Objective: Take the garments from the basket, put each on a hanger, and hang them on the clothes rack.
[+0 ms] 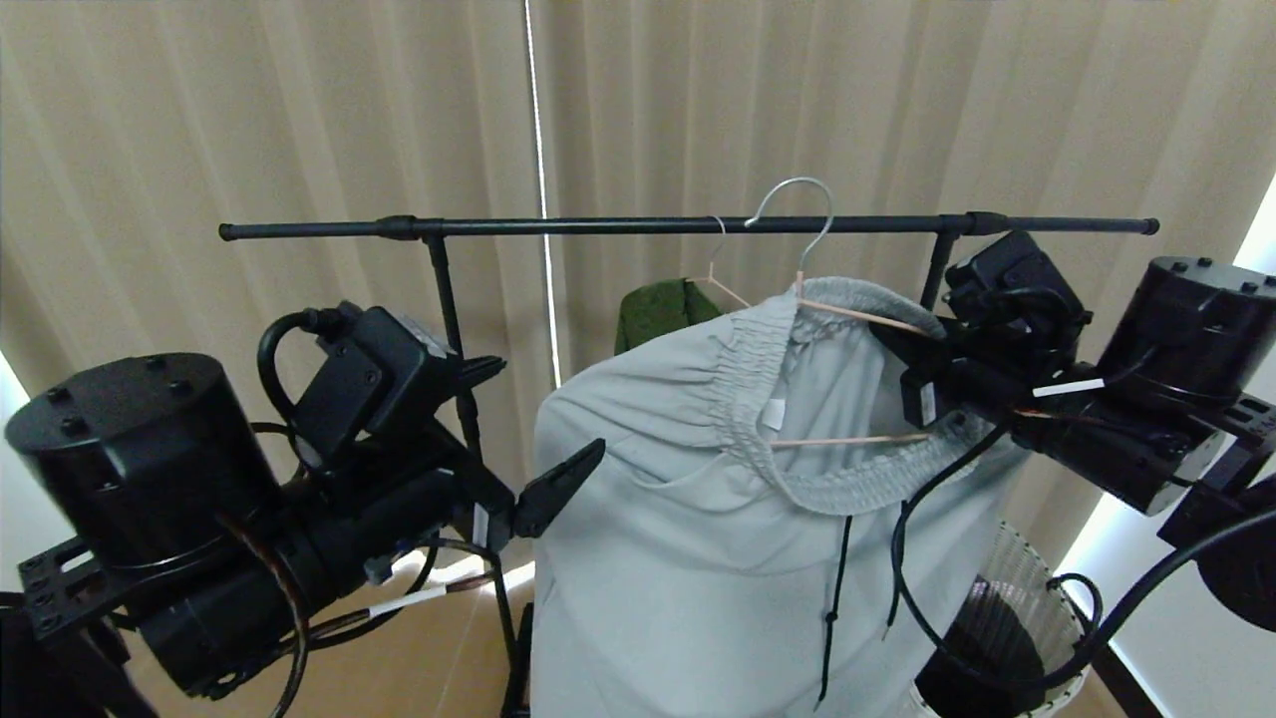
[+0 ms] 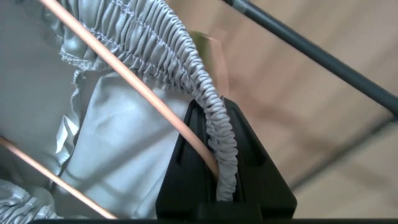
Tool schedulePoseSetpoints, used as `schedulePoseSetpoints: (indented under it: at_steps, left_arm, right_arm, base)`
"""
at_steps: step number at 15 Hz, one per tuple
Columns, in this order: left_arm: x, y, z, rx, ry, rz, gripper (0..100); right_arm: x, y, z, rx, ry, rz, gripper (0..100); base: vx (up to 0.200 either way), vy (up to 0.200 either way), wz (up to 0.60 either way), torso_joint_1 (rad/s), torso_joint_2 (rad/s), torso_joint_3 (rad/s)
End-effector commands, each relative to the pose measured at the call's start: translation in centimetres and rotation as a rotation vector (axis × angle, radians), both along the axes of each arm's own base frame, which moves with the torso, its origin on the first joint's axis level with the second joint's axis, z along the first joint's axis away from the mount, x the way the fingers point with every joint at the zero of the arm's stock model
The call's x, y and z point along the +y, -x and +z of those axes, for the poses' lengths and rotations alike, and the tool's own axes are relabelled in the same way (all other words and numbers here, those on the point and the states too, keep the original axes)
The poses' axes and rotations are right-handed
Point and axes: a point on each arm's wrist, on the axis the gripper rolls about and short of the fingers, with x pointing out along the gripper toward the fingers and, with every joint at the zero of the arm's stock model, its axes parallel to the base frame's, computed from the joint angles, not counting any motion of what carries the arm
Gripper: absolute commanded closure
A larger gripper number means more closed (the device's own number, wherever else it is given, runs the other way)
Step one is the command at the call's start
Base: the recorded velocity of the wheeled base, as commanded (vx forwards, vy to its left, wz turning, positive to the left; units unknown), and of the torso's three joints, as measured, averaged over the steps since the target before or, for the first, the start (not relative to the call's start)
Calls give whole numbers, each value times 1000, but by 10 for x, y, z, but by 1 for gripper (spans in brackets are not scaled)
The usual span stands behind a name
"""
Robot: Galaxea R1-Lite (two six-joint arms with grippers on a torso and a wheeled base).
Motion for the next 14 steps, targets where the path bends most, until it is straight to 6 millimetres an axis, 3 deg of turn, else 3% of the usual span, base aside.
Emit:
schedulePoseSetpoints:
  at_steps: [1, 5, 7, 9, 14]
  left_arm:
    - [11, 13, -5, 19, -4, 8, 0]
    - [39, 20, -45, 136, -85, 99, 0]
    - [47, 17, -54, 167, -94, 141, 0]
    - [54, 9, -59, 188, -101, 188, 0]
    - [49, -5, -59, 188, -100, 191, 0]
  right_arm:
    - [-11, 9, 14, -44, -18, -24, 100]
    - [-16, 21, 31, -95, -64, -18, 100]
    - [-17, 24, 35, -110, -73, -15, 100]
    - [-14, 27, 40, -111, -110, 15, 100]
    - [-4, 37, 47, -130, -130, 121, 100]
  base:
    - [0, 0, 0, 0, 0, 0]
    - [0, 0, 0, 0, 0, 0]
    - [0, 0, 0, 0, 0, 0]
    - [0, 0, 0, 0, 0, 0]
    - [0, 0, 0, 0, 0, 0]
